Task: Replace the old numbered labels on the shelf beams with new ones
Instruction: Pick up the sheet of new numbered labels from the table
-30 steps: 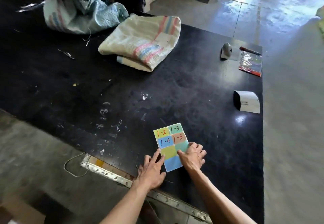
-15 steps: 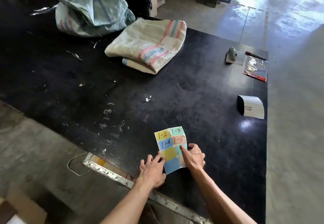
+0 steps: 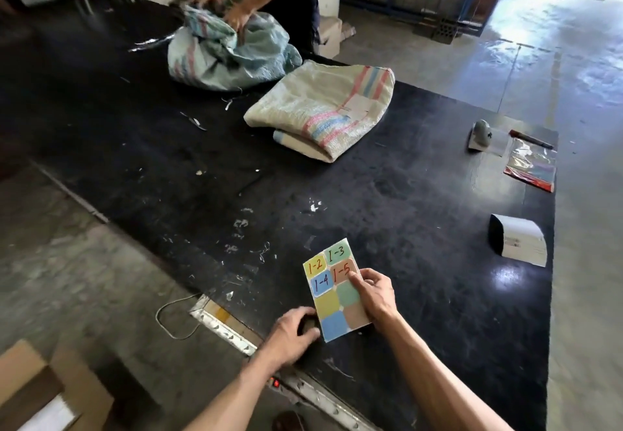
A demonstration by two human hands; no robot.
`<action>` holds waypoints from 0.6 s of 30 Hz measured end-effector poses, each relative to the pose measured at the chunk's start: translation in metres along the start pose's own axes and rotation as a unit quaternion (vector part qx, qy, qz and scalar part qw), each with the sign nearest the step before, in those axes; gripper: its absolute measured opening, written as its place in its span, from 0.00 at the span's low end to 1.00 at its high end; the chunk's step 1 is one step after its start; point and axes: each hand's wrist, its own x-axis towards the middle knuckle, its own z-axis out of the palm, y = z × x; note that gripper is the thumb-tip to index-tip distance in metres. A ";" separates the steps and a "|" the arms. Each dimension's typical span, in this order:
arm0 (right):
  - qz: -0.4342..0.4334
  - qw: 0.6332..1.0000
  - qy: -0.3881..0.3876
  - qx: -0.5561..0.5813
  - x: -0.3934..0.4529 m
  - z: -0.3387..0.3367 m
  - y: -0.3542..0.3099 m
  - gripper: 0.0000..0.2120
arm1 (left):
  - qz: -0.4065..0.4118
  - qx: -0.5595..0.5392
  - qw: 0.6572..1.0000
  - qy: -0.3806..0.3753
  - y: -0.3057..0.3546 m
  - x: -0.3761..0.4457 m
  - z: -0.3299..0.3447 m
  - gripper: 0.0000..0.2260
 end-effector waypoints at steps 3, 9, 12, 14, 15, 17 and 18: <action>-0.059 0.992 -0.104 0.026 -0.009 0.031 -0.036 0.09 | -0.077 -0.213 0.967 0.115 -0.012 -0.008 -0.039 0.21; -0.146 0.941 -0.300 0.055 -0.045 0.104 -0.112 0.11 | -0.124 -0.499 0.830 0.218 -0.041 -0.042 -0.126 0.36; -0.181 0.912 -0.367 0.040 -0.073 0.148 -0.145 0.11 | -0.051 -0.570 0.782 0.247 -0.058 -0.084 -0.168 0.32; -0.204 0.894 -0.399 0.021 -0.098 0.183 -0.163 0.11 | 0.007 -0.582 0.761 0.286 -0.070 -0.121 -0.192 0.25; -0.213 0.888 -0.408 0.013 -0.107 0.192 -0.168 0.11 | 0.023 -0.582 0.754 0.302 -0.072 -0.134 -0.199 0.21; -0.247 0.860 -0.446 -0.015 -0.141 0.228 -0.179 0.10 | 0.030 -0.576 0.726 0.374 -0.088 -0.180 -0.216 0.15; -0.269 0.849 -0.455 -0.024 -0.155 0.242 -0.183 0.09 | 0.025 -0.574 0.711 0.406 -0.094 -0.199 -0.222 0.14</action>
